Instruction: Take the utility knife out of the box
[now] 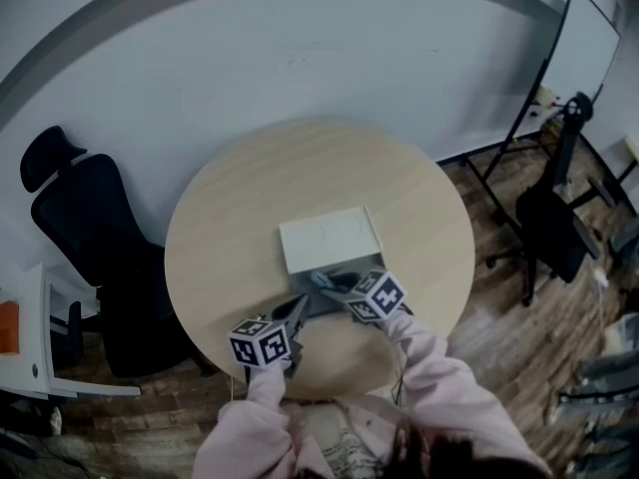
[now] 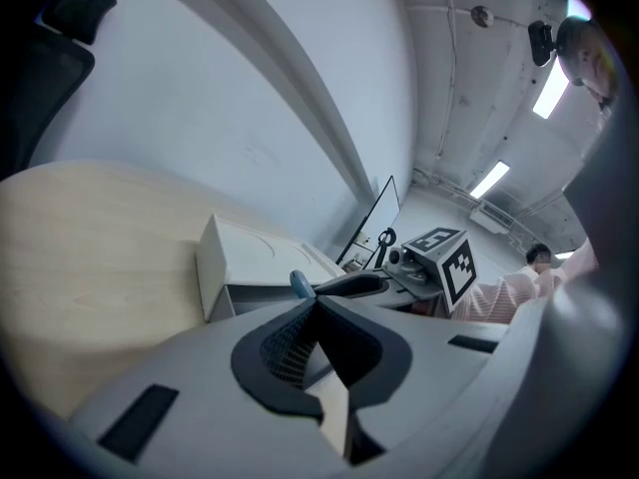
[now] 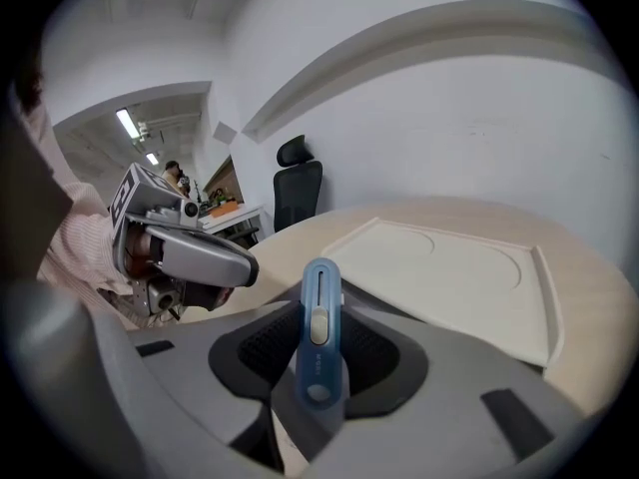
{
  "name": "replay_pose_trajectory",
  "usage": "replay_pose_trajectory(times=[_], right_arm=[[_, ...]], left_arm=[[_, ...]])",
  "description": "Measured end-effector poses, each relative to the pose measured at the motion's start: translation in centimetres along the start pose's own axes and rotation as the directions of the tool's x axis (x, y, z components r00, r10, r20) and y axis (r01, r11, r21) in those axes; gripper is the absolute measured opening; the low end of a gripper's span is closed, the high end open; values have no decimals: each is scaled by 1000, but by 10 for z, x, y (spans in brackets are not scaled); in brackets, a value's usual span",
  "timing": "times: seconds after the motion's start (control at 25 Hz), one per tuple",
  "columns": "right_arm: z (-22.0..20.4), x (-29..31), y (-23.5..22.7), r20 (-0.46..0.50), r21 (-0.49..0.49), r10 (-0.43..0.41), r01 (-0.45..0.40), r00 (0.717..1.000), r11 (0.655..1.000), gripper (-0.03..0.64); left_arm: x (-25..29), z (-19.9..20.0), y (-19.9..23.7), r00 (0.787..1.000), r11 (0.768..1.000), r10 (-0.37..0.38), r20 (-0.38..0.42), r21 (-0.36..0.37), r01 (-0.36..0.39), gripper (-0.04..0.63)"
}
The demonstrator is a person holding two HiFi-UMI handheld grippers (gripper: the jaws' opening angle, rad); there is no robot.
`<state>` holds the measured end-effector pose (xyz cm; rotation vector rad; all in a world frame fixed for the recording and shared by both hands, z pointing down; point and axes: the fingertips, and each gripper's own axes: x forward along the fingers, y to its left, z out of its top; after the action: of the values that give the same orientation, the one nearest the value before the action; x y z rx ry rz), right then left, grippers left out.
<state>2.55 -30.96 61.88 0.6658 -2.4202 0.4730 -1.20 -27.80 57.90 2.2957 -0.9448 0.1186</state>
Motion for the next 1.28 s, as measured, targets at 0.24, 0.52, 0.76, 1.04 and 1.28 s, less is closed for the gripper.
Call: replay_pose_trajectory(times=[0.24,0.52,0.76,1.04,1.28], right_arm=[[14,-17,-1,122,85,-11,0,993,996,129],[32,-38,6,278,168,-3,-45,960,985,129],[45,-53,12,364,184,-9,-63,931,981,129],[53,-71,16,444,203,-18,-81,896,976,129],[59,-84,21,502,217,-30,-92,865,972,130]], left_arm=[[2,8,-8,1000,1000,-15,21,18,14,5],[-2,20,-17,998,999,-27,60,46,24,5],[-4,27,-22,997,997,-29,78,76,23,5],[-6,33,-31,995,992,-31,97,123,19,5],[-12,40,-36,992,989,-46,120,144,28,5]])
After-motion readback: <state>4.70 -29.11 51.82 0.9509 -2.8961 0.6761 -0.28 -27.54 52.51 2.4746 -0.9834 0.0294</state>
